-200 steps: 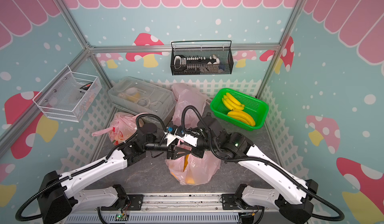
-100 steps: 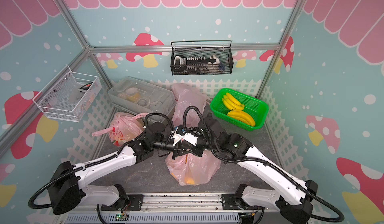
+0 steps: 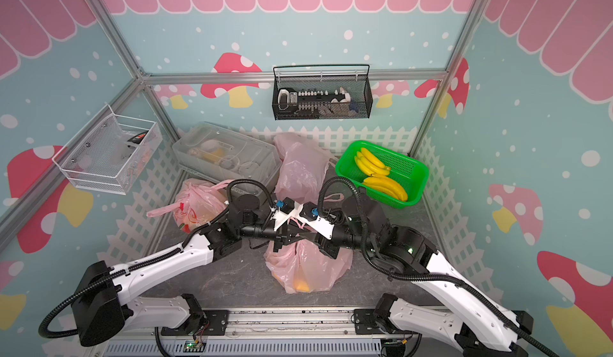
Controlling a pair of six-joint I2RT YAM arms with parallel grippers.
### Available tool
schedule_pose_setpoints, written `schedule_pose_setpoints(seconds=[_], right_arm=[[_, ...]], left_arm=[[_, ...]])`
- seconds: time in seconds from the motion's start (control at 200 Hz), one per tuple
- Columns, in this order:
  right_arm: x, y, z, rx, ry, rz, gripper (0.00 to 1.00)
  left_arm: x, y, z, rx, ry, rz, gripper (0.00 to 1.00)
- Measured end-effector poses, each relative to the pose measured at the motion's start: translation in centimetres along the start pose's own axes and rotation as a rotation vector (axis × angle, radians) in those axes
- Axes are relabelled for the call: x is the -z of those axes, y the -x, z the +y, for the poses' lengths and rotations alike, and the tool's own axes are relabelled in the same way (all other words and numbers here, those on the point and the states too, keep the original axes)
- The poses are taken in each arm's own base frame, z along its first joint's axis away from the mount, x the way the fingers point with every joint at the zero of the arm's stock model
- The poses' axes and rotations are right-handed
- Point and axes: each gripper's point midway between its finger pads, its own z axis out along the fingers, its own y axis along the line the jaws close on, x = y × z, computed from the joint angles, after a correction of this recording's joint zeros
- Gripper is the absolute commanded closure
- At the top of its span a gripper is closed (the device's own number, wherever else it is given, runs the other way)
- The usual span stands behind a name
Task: Place the banana into a plastic bag & tie a knot
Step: Cross the plastic bag at the center of the board.
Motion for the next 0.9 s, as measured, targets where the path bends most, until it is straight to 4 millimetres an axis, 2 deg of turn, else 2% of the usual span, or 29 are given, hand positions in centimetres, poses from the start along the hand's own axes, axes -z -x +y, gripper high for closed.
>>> schedule_pose_setpoints(seconds=[0.26,0.46,0.53,0.62,0.78,0.901], right_arm=[[-2.3,-1.5,-1.8,-0.049,-0.051,0.082,0.63],[-3.3,-1.2,-3.5,-0.092,-0.088,0.071,0.68],[-3.5,-1.0,-4.0,-0.111,-0.092,0.059,0.72],[-3.9,-0.8,-4.6,-0.133,-0.091,0.042,0.83],[-4.6,-0.6,-4.4,-0.178,-0.039,0.020,1.00],[-4.9,-0.3,-4.5,-0.210,-0.024,-0.008,1.00]], left_arm=[[0.0,-0.2,-0.2,-0.012,-0.006,0.008,0.97],[-0.1,-0.6,-0.7,-0.028,-0.022,0.023,0.96],[-0.1,-0.7,-0.9,-0.031,-0.027,0.030,0.95],[-0.1,-0.8,-1.0,-0.034,-0.031,0.035,0.95],[0.1,-0.7,-1.1,-0.045,-0.032,0.032,0.93],[0.1,-0.6,-1.2,-0.053,-0.034,0.029,0.90]])
